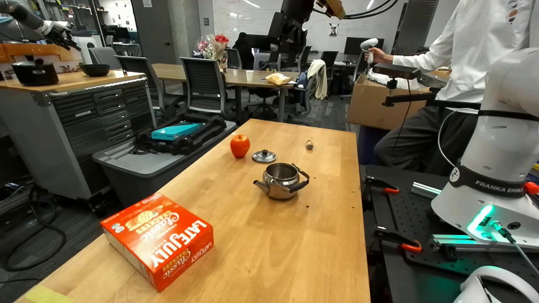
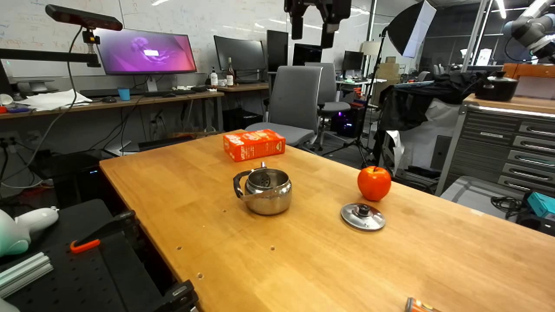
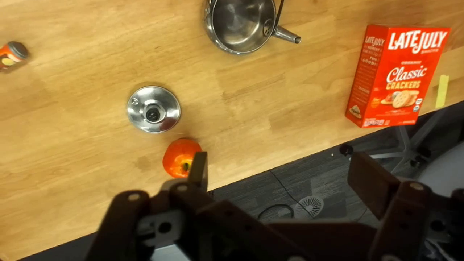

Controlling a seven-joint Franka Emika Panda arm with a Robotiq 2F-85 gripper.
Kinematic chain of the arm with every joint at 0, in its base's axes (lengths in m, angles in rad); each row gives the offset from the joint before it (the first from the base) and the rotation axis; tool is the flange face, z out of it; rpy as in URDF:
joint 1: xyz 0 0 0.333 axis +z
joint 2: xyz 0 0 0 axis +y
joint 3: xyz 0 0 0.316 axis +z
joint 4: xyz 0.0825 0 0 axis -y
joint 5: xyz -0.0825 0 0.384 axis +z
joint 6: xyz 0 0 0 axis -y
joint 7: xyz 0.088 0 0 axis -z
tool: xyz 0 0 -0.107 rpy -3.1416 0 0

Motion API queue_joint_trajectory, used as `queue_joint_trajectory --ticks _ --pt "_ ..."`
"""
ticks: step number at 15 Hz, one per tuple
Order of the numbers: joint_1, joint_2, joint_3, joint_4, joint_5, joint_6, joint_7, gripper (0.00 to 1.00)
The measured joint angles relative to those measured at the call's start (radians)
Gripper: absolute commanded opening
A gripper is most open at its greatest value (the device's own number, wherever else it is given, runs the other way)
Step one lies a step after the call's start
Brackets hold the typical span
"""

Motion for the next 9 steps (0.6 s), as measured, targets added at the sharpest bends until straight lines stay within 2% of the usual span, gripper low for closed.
queue_joint_trajectory --ticks 9 --pt "-0.036 0.194 -0.060 0.095 0.026 0.070 -0.016 1.00"
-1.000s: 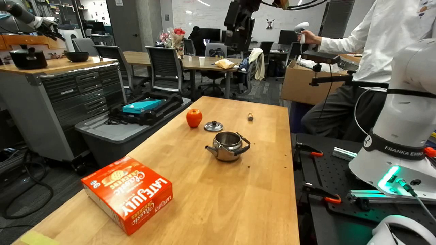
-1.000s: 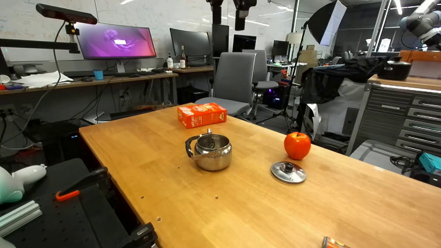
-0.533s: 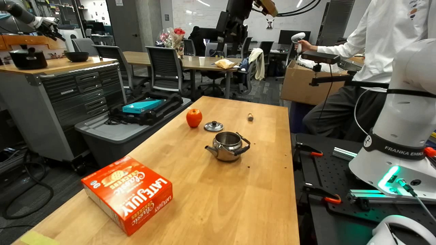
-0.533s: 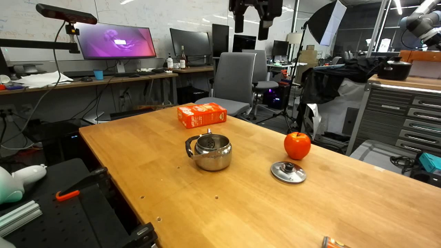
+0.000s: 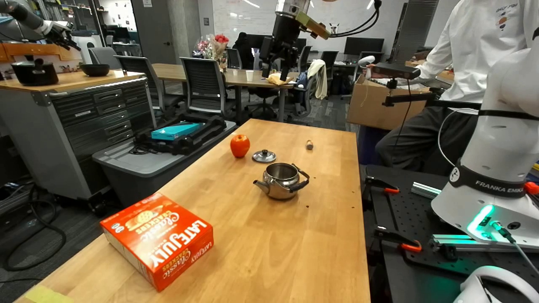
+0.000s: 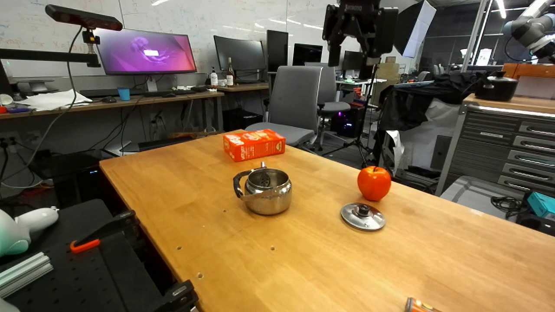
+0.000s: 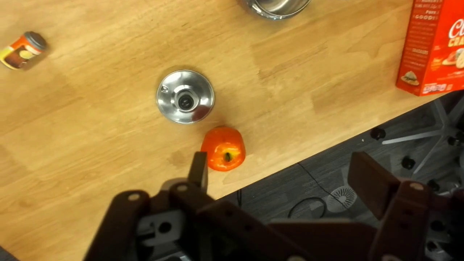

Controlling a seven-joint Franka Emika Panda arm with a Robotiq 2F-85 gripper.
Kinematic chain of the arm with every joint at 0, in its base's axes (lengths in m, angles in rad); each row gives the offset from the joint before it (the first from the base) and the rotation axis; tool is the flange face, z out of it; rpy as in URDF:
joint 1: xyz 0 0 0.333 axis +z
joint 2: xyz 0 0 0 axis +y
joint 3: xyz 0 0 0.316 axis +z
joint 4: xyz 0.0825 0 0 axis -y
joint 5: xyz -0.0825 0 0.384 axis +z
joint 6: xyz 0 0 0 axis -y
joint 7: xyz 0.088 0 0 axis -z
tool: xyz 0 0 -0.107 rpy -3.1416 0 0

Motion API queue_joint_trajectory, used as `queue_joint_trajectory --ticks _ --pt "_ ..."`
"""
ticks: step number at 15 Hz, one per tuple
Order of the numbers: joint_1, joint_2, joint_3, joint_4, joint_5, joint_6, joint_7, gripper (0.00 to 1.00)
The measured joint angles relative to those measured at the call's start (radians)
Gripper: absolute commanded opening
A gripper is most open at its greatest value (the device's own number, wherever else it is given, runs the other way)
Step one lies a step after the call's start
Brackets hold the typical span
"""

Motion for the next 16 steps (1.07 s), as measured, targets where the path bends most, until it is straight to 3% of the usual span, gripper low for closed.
queue_joint_trajectory --ticks 16 --pt "-0.051 0.275 0.003 0.027 0.063 0.187 -0.097 1.00"
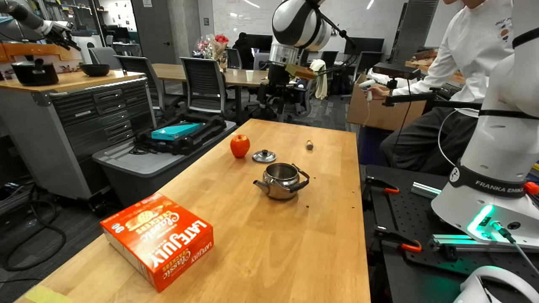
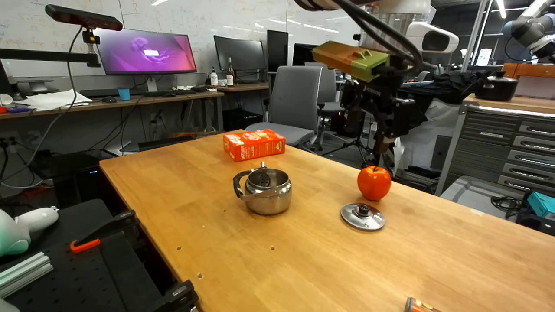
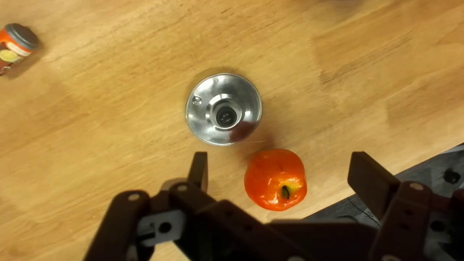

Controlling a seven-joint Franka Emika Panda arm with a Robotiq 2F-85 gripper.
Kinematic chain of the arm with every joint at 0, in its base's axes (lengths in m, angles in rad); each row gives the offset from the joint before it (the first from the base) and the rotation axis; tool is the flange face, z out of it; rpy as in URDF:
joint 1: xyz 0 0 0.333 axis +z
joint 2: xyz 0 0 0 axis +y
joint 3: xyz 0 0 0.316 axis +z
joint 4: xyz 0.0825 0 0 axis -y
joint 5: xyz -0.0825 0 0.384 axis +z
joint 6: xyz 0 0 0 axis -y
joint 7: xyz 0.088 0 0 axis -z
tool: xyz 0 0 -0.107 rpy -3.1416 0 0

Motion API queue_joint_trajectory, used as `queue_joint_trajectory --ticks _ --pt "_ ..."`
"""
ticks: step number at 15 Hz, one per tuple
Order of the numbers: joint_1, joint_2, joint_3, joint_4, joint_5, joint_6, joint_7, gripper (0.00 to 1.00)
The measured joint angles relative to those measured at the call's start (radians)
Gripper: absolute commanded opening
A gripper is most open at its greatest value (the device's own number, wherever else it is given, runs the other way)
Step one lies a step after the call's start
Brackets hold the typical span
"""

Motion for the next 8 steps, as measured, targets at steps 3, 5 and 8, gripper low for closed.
queue_joint_trajectory --ticks 3,5,8 --pt "-0.011 0.043 0.002 0.000 0.000 0.032 0.000 1.00" --pt "-0.022 0.074 0.003 0.006 0.000 0.047 0.000 1.00" --pt "-0.043 0.120 0.005 0.043 0.000 0.047 0.000 1.00"
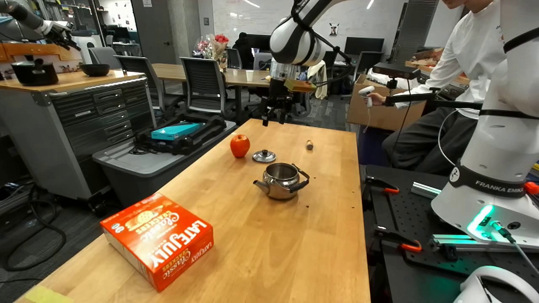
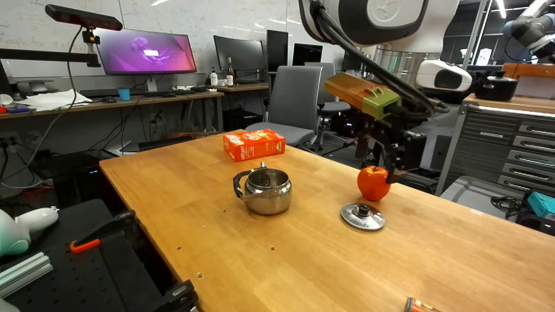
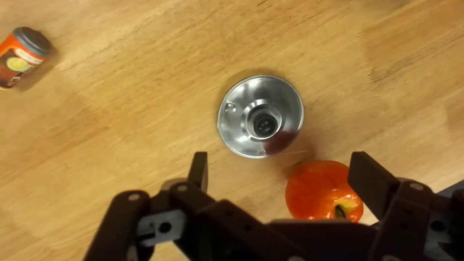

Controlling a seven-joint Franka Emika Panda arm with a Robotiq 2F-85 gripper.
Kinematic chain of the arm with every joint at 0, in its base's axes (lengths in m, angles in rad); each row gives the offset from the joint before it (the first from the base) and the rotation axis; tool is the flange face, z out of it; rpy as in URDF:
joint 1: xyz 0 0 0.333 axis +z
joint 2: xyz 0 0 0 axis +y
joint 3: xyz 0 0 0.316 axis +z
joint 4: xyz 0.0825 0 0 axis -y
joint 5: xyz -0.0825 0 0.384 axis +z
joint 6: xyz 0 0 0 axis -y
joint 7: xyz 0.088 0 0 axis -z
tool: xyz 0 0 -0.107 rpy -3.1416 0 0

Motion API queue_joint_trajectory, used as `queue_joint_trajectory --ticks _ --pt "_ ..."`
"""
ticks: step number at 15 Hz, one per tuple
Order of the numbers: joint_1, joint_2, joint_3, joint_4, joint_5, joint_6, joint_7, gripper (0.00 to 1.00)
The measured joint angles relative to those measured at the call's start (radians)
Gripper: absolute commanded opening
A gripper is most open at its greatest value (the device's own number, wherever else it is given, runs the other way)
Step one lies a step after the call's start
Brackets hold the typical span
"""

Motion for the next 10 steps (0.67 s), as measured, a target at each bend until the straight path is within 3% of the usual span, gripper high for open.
queue_joint_trajectory --ticks 10 --pt "-0.032 0.134 0.016 0.125 -0.008 -0.015 0.000 1.00"
